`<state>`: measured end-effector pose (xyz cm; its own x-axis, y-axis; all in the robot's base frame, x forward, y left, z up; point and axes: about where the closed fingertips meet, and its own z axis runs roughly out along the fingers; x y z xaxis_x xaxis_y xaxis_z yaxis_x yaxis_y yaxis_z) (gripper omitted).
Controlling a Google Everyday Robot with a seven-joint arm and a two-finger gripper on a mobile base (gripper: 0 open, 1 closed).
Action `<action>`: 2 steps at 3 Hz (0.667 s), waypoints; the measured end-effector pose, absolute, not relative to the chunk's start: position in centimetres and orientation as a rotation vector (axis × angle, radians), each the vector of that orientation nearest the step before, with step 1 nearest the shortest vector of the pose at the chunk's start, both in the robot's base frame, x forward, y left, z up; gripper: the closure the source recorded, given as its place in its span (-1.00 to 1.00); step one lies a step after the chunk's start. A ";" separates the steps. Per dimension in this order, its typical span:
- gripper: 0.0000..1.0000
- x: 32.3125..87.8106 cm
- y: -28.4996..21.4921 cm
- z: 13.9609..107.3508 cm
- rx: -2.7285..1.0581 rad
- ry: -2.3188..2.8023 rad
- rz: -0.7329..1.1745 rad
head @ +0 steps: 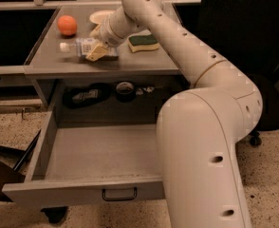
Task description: Pick blue plastic bottle from top drawer and place on counter
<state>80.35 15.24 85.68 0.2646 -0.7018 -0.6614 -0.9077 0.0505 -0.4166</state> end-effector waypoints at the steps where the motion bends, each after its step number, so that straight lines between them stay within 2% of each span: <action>1: -1.00 80.3 15.2 85.7 -1.702 1.491 0.311; 2: -1.00 80.3 15.2 85.7 -1.702 1.491 0.311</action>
Offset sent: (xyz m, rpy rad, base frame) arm 0.0000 0.0000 0.0000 0.0000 0.0000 0.0000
